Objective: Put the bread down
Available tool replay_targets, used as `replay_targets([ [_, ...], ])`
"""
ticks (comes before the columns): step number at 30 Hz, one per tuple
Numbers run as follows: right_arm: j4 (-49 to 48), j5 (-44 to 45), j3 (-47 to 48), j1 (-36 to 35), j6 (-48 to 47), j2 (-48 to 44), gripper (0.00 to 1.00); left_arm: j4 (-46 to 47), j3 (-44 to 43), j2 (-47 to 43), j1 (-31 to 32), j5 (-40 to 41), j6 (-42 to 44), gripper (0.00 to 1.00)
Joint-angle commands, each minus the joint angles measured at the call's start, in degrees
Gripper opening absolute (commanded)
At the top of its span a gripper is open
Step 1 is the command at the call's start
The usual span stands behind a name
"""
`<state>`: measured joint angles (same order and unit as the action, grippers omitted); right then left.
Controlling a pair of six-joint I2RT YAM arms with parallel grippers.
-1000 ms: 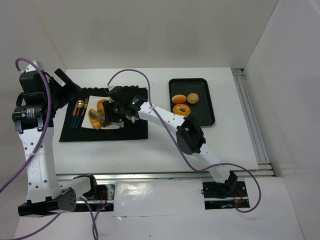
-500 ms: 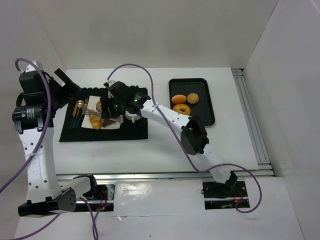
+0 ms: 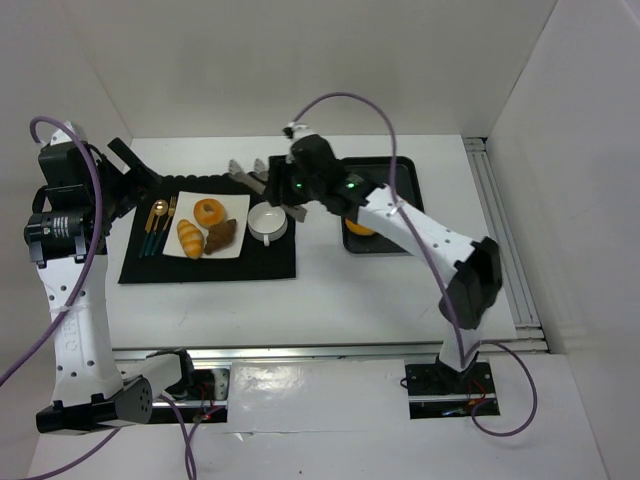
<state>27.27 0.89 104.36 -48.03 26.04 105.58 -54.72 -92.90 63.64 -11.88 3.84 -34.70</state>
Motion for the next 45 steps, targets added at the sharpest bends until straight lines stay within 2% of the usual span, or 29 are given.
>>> replay_targets([
  [1,-0.91,7.81,-8.95,5.04,-0.11,-9.94,0.60,0.58,-1.49,-1.15,-0.34,1.09,0.51,1.00],
  [7,4.37,10.54,-22.69,15.75,0.41,-22.14,0.60,1.11,-0.26,-1.15,-0.34,-0.75,0.51,1.00],
  [13,5.52,11.52,-34.91,19.38,-0.02,-31.47,0.60,1.72,2.11,-1.15,-0.34,-1.99,0.51,1.00],
  [19,1.04,11.51,-37.30,10.87,-2.58,-30.62,0.60,2.25,2.64,-1.67,-0.34,-3.04,-0.02,1.00],
  [23,-1.68,17.12,-39.13,3.23,-3.10,-25.70,0.60,2.25,2.64,-2.20,-0.34,-3.57,-0.02,1.00],
  [29,-5.11,18.88,-44.85,-0.04,-3.10,-20.86,0.60,2.25,2.64,-2.73,-0.34,-2.96,0.51,1.00],
  [33,-6.35,18.89,-48.19,-2.50,-3.10,-20.33,0.68,2.25,3.86,-2.73,-0.34,-2.96,0.51,1.00],
  [34,-5.57,18.89,-48.19,-2.51,-3.10,-20.33,0.78,2.25,3.87,-2.73,-0.34,-3.57,0.51,1.00],
  [37,-1.79,21.17,-46.36,-2.51,-2.49,-22.16,0.90,2.77,3.87,-2.73,-0.34,-4.28,0.51,1.00],
  [38,-0.47,21.96,-45.13,-2.51,-2.49,-23.04,0.98,2.78,4.39,-2.21,-0.34,-4.28,-0.01,1.00],
  [42,2.87,27.49,-41.17,-1.90,-0.31,-27.87,1.00,3.30,4.40,-2.20,-0.34,-5.33,-0.02,1.00],
  [45,6.90,32.50,-38.01,2.93,3.99,-31.13,1.00,3.30,4.40,-2.20,-0.34,-6.03,-0.02,1.00],
])
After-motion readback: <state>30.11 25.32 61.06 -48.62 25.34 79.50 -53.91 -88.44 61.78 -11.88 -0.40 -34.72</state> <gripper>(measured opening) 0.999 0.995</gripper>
